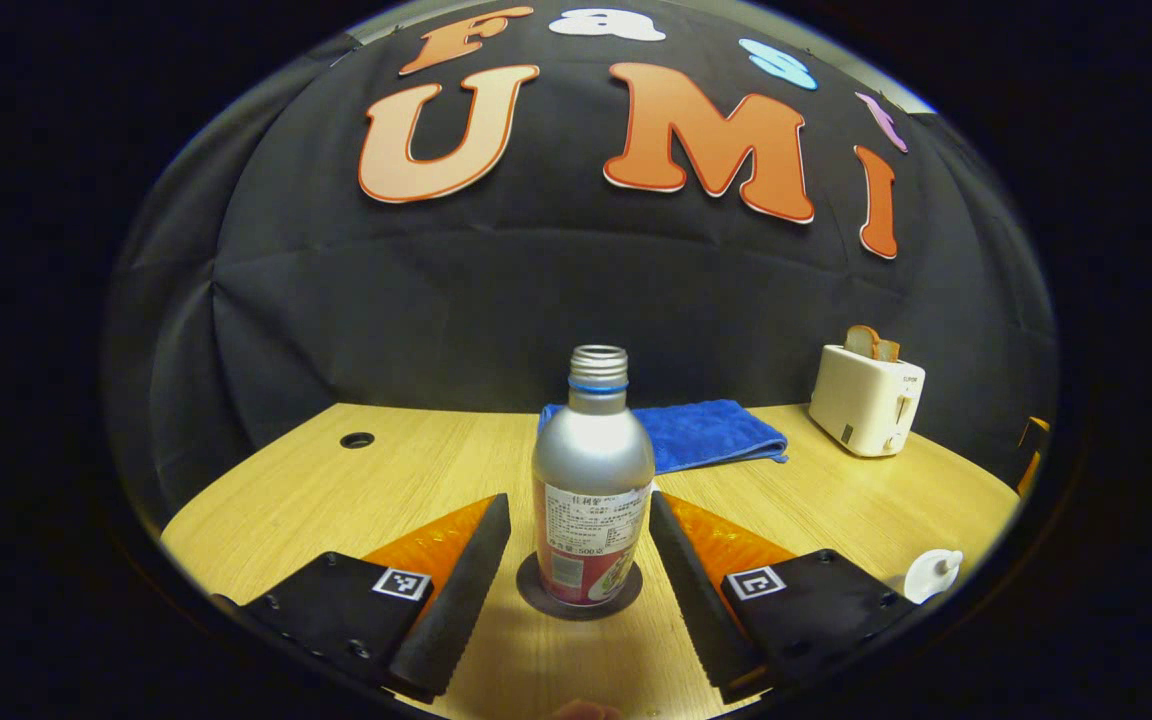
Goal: Open the teacup lid with one hand, grasp the water bottle and pour water into the teacup with the other hand; after pouring, place the water bottle on the coaster and then close the teacup lid.
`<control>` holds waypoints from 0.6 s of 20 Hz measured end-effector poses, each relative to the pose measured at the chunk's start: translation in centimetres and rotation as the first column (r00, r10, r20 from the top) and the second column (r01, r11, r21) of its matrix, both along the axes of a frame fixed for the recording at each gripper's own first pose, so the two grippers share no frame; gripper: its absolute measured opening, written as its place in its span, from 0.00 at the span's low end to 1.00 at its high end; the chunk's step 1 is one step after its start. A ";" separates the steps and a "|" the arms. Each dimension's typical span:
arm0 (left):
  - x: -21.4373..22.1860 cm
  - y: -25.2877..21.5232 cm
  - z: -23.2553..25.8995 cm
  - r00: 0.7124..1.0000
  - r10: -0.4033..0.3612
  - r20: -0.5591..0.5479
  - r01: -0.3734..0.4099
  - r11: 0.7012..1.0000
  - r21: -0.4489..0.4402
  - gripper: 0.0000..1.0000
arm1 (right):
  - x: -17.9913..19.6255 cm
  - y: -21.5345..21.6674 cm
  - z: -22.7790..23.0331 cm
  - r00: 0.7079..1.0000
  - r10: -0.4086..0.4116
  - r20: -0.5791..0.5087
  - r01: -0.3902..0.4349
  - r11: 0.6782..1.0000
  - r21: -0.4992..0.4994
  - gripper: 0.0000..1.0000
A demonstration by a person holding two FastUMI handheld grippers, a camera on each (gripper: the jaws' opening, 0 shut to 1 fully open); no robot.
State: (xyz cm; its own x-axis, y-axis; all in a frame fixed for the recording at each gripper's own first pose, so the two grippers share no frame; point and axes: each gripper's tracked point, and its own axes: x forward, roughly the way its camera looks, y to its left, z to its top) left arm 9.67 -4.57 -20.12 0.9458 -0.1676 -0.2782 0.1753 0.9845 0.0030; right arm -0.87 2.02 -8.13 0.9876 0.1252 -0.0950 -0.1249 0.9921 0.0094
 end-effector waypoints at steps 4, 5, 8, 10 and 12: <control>-3.1 2.0 4.0 0.996 0.047 0.078 -0.047 0.999 0.002 0.92 | -0.4 0.0 2.4 0.999 -0.018 0.042 0.018 1.000 0.006 0.84; -4.0 2.5 4.6 0.995 0.058 0.082 -0.059 0.998 0.011 0.91 | -0.6 0.1 3.0 0.998 -0.021 0.051 0.021 1.000 0.003 0.84; -6.7 3.2 7.1 0.990 0.068 0.126 -0.065 0.998 -0.027 0.92 | -1.0 -0.5 4.4 0.995 -0.059 0.079 0.060 0.998 -0.013 0.85; -8.3 4.2 8.4 0.985 0.082 0.154 -0.080 0.997 -0.022 0.92 | -1.3 -0.4 4.8 0.993 -0.074 0.088 0.076 0.997 -0.015 0.86; -9.7 4.5 9.8 0.978 0.093 0.186 -0.091 0.996 -0.020 0.90 | -1.7 0.0 5.4 0.993 -0.072 0.093 0.073 0.997 -0.014 0.90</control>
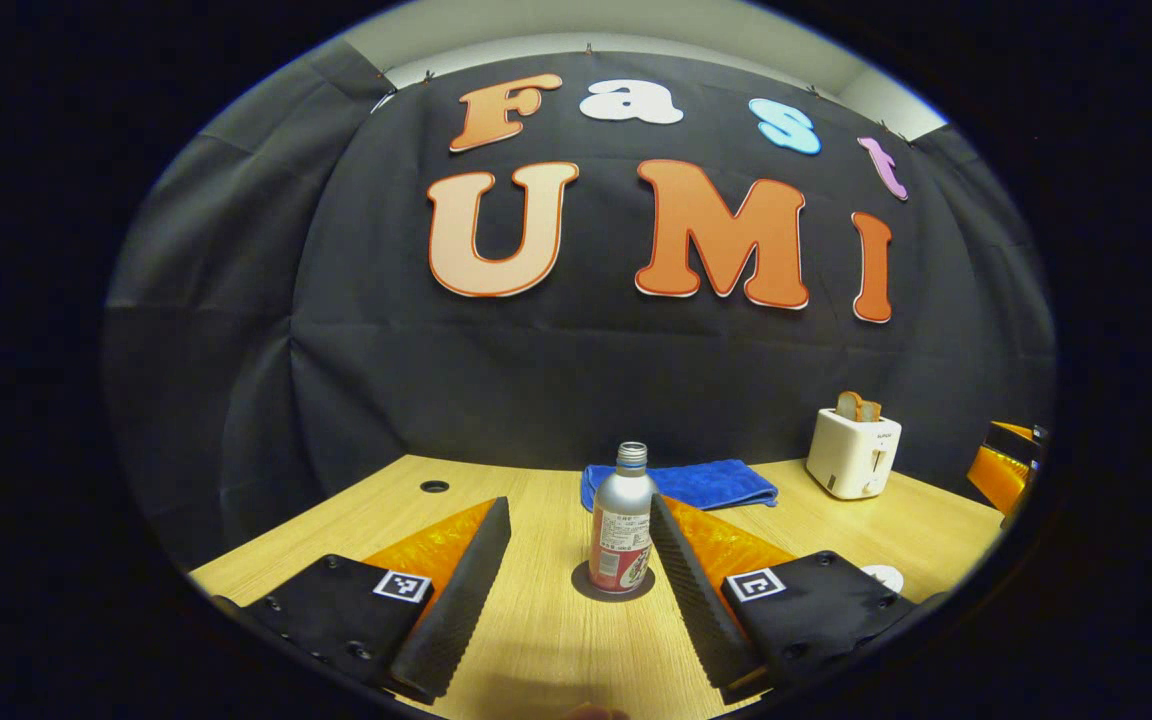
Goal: Open the teacup lid with one hand, grasp the water bottle and pour water into the teacup with the other hand; after pouring, place the water bottle on the coaster and then close the teacup lid.
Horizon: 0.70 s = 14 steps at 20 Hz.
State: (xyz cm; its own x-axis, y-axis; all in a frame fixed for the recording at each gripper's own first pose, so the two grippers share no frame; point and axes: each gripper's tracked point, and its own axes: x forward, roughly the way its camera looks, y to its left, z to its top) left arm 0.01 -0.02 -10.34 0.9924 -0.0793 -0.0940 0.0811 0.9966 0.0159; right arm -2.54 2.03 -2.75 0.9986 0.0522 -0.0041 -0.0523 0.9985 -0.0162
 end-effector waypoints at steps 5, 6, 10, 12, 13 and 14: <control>-2.8 1.0 2.1 0.996 0.039 0.079 -0.037 0.999 -0.026 0.90 | 0.4 -0.3 1.2 0.998 -0.035 0.044 0.035 0.999 -0.014 0.86; -3.3 1.3 2.3 0.995 0.049 0.092 -0.046 0.998 -0.033 0.90 | 0.5 -0.2 1.2 0.998 -0.035 0.047 0.036 0.999 -0.015 0.86; -4.4 2.4 1.6 0.991 0.079 0.105 -0.076 0.997 -0.031 0.92 | 0.9 0.2 0.8 0.999 -0.025 0.040 0.025 1.000 -0.016 0.86; -4.7 2.9 1.3 0.989 0.102 0.109 -0.100 0.995 -0.024 0.90 | 1.2 0.6 0.8 0.999 -0.017 0.035 0.018 1.000 -0.016 0.86; -4.8 3.0 1.1 0.987 0.113 0.111 -0.111 0.994 -0.024 0.92 | 1.2 0.8 0.7 0.999 -0.011 0.035 0.012 1.000 -0.017 0.86; -5.0 3.0 1.1 0.987 0.116 0.112 -0.114 0.993 -0.025 0.92 | 1.3 1.1 0.8 0.999 -0.008 0.035 0.009 1.000 -0.020 0.86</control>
